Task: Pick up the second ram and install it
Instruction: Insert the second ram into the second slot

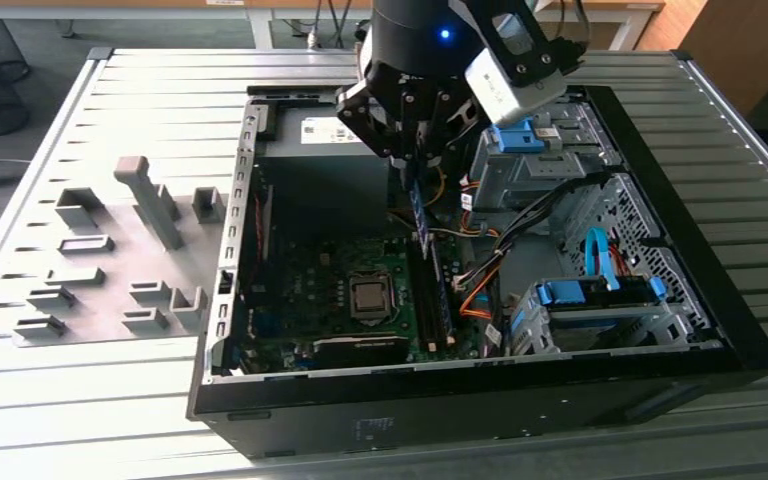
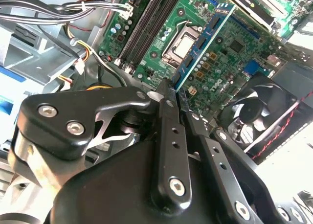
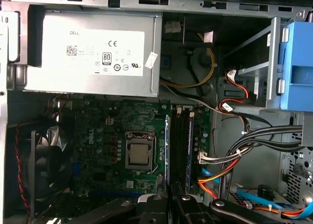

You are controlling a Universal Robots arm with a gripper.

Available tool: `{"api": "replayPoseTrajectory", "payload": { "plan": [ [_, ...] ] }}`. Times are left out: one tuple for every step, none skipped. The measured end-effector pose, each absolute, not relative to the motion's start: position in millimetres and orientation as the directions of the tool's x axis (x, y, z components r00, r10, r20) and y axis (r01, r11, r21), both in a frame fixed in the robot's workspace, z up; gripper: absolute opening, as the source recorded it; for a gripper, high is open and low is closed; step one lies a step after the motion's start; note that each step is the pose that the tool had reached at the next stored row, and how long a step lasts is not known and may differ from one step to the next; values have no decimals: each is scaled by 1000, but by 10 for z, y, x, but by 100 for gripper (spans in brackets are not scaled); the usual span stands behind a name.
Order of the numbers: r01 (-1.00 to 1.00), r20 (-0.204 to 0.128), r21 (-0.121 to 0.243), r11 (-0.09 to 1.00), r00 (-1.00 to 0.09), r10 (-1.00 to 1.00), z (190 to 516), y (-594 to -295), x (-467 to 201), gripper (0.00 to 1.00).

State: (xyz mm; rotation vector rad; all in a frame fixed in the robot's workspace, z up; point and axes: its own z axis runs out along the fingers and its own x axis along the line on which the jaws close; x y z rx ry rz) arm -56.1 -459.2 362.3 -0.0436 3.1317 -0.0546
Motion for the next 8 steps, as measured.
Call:
{"api": "replayPoseTrajectory", "payload": {
  "plan": [
    [-28, -9, -35, 999, -1000, -28, 3622, -4594, -562, 14],
    [-28, -9, -35, 999, -1000, -28, 3622, -4596, -562, 14],
    [-28, -9, -35, 999, -1000, -28, 3622, -4596, -562, 14],
    [-28, -9, -35, 999, -1000, -28, 3622, -4597, -562, 14],
    [-28, -9, -35, 999, -1000, -28, 3622, -4597, -562, 14],
    [-28, -9, -35, 999, -1000, -28, 3622, -4597, -562, 14],
    [-28, -9, -35, 999, -1000, -28, 3622, -4597, -562, 14],
    [-28, -9, -35, 999, -1000, -28, 3622, -4598, -562, 14]
  ]
}}
